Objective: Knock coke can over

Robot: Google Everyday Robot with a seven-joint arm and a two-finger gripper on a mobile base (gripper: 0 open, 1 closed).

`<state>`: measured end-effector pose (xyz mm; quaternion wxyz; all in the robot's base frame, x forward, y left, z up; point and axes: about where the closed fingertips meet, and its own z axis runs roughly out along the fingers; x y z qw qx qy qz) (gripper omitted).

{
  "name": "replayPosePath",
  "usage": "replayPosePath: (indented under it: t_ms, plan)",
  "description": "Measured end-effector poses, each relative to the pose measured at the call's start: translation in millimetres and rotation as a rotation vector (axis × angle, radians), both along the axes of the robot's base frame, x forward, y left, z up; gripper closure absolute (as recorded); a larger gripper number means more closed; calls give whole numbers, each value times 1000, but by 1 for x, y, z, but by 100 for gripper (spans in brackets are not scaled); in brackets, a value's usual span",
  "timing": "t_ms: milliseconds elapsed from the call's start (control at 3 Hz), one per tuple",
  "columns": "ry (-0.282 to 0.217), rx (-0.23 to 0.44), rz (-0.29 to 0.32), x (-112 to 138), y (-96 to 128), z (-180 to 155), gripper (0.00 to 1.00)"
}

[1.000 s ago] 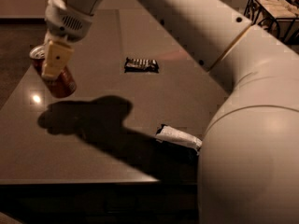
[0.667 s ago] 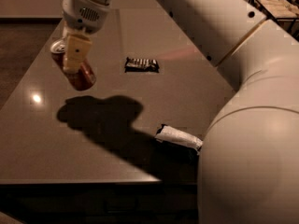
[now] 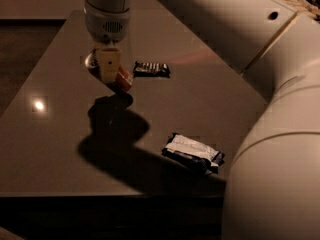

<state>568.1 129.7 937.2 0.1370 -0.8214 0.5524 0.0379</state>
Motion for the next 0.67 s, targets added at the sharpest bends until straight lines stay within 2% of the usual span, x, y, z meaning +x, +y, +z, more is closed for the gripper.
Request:
replayPosePath:
  t_ms: [333, 667]
  plan:
    - [-85, -113, 12, 9, -14, -10, 100]
    - [-142, -200, 10, 16, -23, -20, 84]
